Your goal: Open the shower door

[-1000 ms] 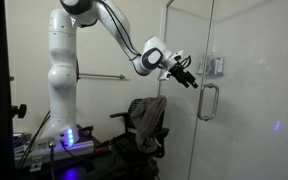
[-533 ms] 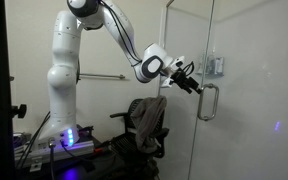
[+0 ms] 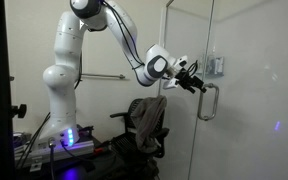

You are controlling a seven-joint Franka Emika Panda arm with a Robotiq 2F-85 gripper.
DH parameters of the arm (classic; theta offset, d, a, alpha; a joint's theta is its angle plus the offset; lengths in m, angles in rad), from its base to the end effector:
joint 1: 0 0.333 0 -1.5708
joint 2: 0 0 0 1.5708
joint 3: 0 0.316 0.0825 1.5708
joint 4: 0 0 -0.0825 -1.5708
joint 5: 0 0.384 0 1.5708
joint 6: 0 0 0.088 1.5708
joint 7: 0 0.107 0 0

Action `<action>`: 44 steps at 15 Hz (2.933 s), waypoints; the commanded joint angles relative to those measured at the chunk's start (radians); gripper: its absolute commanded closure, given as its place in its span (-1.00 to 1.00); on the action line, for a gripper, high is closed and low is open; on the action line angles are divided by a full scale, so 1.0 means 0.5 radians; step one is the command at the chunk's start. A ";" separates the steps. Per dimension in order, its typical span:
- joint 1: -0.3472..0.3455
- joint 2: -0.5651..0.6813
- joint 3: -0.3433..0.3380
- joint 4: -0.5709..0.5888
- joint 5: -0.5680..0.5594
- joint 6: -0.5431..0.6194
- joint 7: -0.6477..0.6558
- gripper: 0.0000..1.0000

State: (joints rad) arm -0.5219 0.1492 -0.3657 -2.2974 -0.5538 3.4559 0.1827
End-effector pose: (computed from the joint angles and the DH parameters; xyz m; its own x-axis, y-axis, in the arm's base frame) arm 0.4062 -0.3927 0.3996 0.5992 -0.1316 0.7897 -0.5059 -0.8267 0.2460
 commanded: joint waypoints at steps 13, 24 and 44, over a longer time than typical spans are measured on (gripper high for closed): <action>-0.403 0.455 0.523 0.484 -0.085 -0.001 0.233 0.23; -0.014 -0.025 0.244 -0.019 0.449 -0.245 0.039 0.88; -0.185 -1.279 0.242 -0.744 -0.022 -1.640 0.299 0.89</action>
State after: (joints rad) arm -0.5686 -0.3544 -0.3271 -2.6150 -0.5343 2.7526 0.4156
